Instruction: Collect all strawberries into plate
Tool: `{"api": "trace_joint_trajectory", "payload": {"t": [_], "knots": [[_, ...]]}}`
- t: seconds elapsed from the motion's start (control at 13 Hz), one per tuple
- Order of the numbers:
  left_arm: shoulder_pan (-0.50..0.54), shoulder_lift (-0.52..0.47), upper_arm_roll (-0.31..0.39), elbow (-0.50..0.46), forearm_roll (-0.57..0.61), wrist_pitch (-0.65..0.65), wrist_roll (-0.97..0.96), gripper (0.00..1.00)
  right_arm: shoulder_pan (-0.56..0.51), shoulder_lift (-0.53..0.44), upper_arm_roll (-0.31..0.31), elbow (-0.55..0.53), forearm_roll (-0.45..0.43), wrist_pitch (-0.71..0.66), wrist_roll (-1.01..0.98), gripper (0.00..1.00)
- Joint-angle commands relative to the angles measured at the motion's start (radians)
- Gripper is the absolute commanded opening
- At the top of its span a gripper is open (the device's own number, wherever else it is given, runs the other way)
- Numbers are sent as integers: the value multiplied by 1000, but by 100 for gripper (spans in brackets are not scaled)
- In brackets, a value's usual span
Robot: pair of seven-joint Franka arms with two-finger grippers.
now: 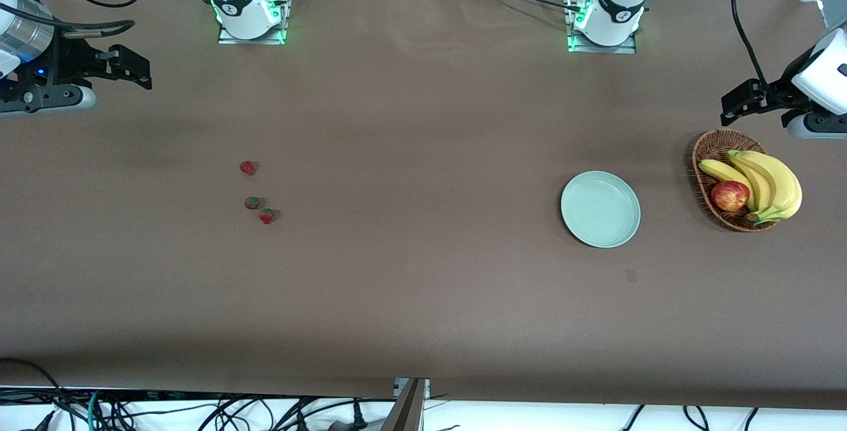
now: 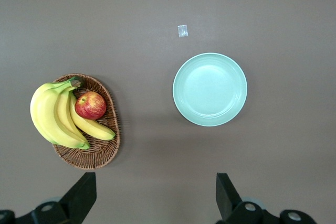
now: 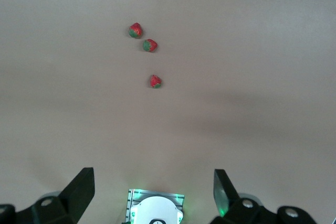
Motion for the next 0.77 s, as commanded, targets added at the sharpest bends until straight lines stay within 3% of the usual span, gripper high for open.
{"api": "trace_joint_trajectory", "payload": {"t": [0.0,0.69], "knots": [[-3,-14,1,-6,-18,-7,-6,100,-5,9,2,25,19,-7,4,100],[-1,-14,1,-6,-16,-7,-3,100,-6,23,2,28,19,-1,-2,100]]}}
